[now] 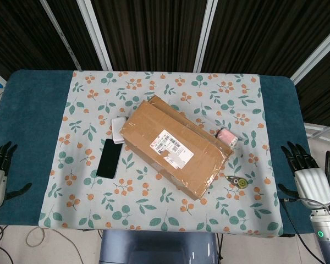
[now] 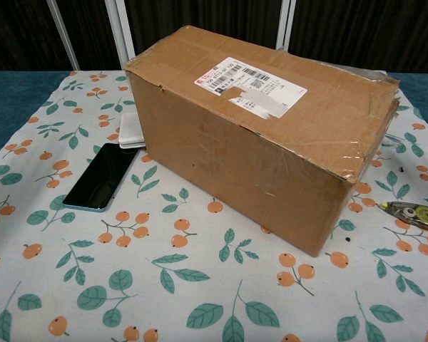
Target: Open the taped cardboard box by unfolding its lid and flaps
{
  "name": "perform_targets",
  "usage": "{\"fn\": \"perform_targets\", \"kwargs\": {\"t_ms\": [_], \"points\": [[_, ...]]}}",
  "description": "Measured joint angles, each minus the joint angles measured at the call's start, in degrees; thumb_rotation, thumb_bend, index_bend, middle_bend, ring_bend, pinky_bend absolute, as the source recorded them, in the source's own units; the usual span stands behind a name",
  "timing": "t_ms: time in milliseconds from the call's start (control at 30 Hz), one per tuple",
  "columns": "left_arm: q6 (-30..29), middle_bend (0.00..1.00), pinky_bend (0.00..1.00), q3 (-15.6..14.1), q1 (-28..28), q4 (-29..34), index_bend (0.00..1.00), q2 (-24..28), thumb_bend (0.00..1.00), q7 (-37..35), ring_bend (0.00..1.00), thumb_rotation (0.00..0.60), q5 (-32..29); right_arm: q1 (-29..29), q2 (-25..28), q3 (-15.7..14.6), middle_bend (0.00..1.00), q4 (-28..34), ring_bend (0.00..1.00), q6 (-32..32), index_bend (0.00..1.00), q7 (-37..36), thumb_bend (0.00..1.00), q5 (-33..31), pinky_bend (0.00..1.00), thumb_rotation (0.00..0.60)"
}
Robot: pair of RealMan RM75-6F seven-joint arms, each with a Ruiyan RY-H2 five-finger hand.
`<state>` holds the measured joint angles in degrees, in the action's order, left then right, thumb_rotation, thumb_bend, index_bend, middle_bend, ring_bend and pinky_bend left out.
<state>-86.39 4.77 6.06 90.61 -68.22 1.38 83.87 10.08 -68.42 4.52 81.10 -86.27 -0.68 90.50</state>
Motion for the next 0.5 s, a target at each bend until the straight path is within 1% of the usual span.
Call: {"fn": "perform_targets", "kwargs": {"t_ms": [500], "points": [[-0.85,0.00,0.00,0.28,-0.35,-0.13,0.00,0.07,0.01,-0.93,0.00,0.600,-0.02,0.00,0.06,-0.06,0.00,1.22,0.00,-0.34,0.00,0.19,0.18,0.47,0.22,0.600]]}}
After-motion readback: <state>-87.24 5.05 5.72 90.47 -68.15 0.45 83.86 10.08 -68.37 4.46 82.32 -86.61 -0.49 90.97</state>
